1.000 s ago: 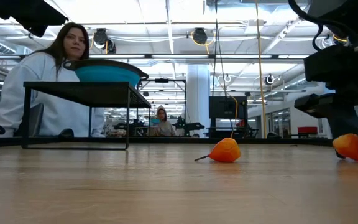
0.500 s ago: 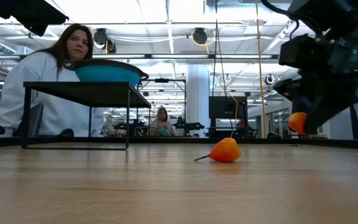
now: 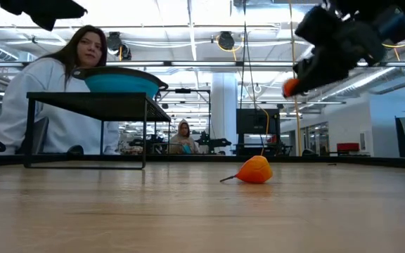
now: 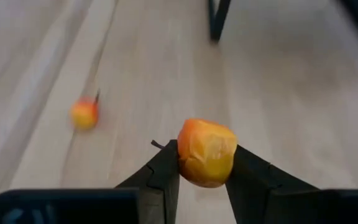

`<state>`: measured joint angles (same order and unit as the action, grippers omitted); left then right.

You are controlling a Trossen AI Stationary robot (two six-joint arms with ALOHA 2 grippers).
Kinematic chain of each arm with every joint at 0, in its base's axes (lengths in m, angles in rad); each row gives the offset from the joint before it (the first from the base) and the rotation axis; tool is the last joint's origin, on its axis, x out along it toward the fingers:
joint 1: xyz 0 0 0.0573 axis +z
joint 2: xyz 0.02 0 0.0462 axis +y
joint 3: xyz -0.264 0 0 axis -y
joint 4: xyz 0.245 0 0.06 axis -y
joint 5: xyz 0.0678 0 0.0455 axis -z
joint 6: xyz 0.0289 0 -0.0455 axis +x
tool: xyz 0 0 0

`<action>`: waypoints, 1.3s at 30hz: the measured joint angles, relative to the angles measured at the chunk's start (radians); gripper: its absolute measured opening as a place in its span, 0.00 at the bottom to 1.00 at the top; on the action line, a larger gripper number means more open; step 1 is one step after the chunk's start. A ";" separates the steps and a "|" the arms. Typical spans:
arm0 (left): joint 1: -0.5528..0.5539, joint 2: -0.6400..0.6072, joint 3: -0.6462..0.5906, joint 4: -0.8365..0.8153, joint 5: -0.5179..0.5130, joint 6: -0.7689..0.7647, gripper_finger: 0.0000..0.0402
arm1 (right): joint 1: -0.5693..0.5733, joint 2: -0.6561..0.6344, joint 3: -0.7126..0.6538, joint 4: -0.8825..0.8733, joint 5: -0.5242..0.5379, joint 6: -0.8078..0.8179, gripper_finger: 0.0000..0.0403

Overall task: Pick & Place Fruit
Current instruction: Put the yellow pear into the blue strainer bowl on the shelf

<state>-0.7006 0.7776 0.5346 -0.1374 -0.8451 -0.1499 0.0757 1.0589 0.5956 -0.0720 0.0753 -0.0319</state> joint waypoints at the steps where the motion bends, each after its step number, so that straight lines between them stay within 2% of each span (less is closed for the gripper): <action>1: 0.000 0.000 0.000 0.014 -0.005 0.007 0.06 | -0.007 -0.013 0.000 0.025 0.000 0.001 0.24; 5: 0.000 0.000 0.000 0.075 -0.014 0.050 0.06 | -0.028 -0.047 0.007 0.110 -0.013 0.021 0.24; 13: 0.000 -0.034 0.000 0.218 -0.021 0.123 0.06 | -0.037 -0.043 0.149 0.107 -0.026 0.023 0.24; 19: 0.000 -0.101 0.000 0.222 -0.022 0.111 0.06 | -0.043 -0.008 0.262 0.086 -0.026 0.018 0.24; 25: 0.000 -0.165 0.000 0.223 -0.022 0.110 0.06 | -0.070 0.081 0.364 0.086 -0.029 0.015 0.24; 30: 0.000 -0.202 0.000 0.224 -0.022 0.114 0.06 | -0.098 0.179 0.470 0.083 -0.080 -0.012 0.24; 39: -0.002 -0.212 0.000 0.217 -0.010 0.117 0.06 | -0.162 0.366 0.693 0.017 -0.081 -0.061 0.24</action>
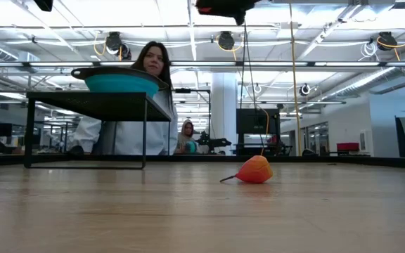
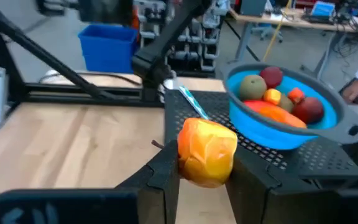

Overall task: Pick & Place Fruit
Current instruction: Put the yellow pear into the blue strainer bowl on the shelf

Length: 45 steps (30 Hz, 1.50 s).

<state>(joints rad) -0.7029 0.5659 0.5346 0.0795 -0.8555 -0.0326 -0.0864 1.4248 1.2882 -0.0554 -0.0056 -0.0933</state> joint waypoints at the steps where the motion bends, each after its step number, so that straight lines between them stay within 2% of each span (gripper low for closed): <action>1: 0.000 0.000 0.000 0.000 0.000 0.001 0.06 | -0.010 0.023 0.028 -0.013 0.000 -0.002 0.24; 10: 0.000 0.000 0.000 0.001 0.001 -0.003 0.06 | -0.111 0.193 0.270 -0.105 -0.058 -0.033 0.24; 16: 0.000 0.000 0.000 0.004 0.001 -0.006 0.06 | -0.166 0.281 0.420 -0.229 -0.103 -0.085 0.24; 24: 0.000 0.001 0.000 0.005 0.002 -0.030 0.06 | -0.206 0.383 0.567 -0.241 -0.105 -0.151 0.24; 31: 0.000 0.002 0.000 0.004 0.002 -0.032 0.06 | -0.233 0.445 0.644 -0.240 -0.133 -0.166 0.24; 37: 0.006 0.002 -0.001 0.028 -0.023 -0.027 0.06 | -0.241 0.461 0.653 -0.244 -0.169 -0.162 0.24; 41: 0.070 0.003 -0.001 0.092 -0.126 0.005 0.06 | -0.228 0.460 0.654 -0.240 -0.243 -0.179 0.24; 45: 0.162 0.003 -0.001 0.224 -0.075 0.031 0.07 | -0.202 0.460 0.654 -0.217 -0.284 -0.213 0.24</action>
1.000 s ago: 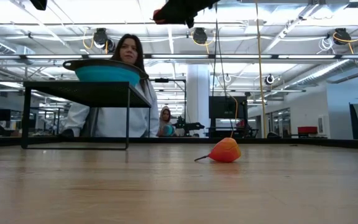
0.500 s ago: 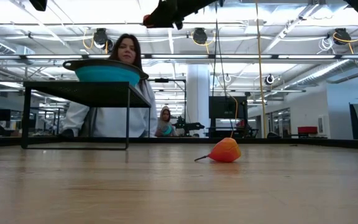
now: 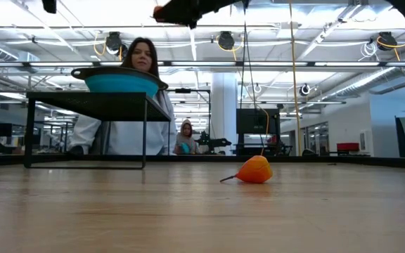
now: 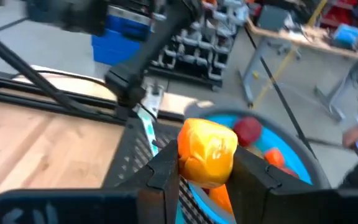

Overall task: Pick & Place Fruit
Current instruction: Put the yellow pear into the blue strainer bowl on the shelf

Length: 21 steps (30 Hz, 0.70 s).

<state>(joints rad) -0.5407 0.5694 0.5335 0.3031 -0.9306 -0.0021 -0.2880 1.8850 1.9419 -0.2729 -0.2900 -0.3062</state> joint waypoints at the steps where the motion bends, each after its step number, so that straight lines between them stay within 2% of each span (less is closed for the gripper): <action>1: 0.019 0.000 0.000 0.019 0.034 -0.001 0.07 | 0.009 -0.001 0.000 0.009 -0.001 -0.009 0.24; 6: 0.101 0.027 0.029 0.016 0.144 -0.069 0.12 | 0.054 -0.001 0.000 0.041 -0.001 -0.065 0.24; 13: 0.192 0.101 0.072 0.005 0.281 -0.187 0.31 | 0.114 -0.001 0.000 0.105 0.002 -0.117 0.24; 21: 0.260 0.142 0.113 -0.051 0.332 -0.338 0.51 | 0.182 -0.001 0.000 0.095 0.077 -0.229 0.24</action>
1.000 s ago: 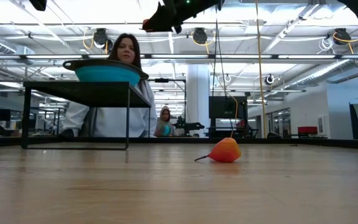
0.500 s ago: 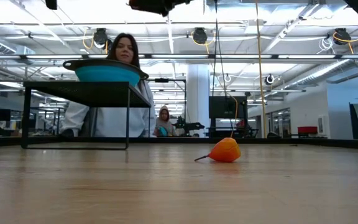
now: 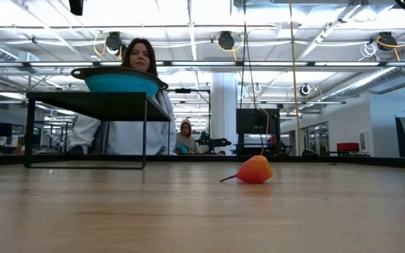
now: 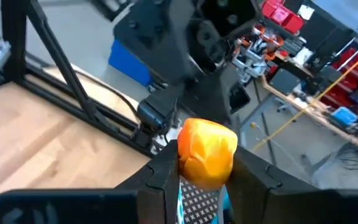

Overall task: Pick & Place Fruit
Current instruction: Put the yellow pear into the blue strainer bowl on the shelf

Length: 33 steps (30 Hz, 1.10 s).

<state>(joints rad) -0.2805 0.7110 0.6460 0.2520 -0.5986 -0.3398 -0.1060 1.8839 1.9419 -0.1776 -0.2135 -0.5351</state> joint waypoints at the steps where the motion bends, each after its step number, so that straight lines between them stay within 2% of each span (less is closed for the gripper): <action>1: 0.007 0.004 0.000 -0.001 0.007 -0.019 0.53 | 0.008 0.000 0.000 -0.005 0.017 -0.017 0.24; 11: 0.066 0.048 0.000 -0.018 0.162 -0.168 0.62 | 0.050 0.000 0.000 -0.038 0.131 -0.087 0.24; 22: 0.139 0.076 0.000 0.011 0.284 -0.238 0.67 | 0.057 0.000 0.000 -0.056 0.134 -0.074 0.24; 25: 0.150 0.077 0.000 0.007 0.290 -0.240 0.67 | 0.062 0.000 0.000 -0.059 0.135 -0.072 0.24; 33: 0.205 0.138 0.000 0.030 0.388 -0.252 0.68 | 0.071 0.000 0.000 -0.060 0.134 -0.058 0.24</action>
<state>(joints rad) -0.0751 0.8494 0.6464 0.2822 -0.2107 -0.5919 -0.0346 1.8835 1.9419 -0.2371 -0.0792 -0.5932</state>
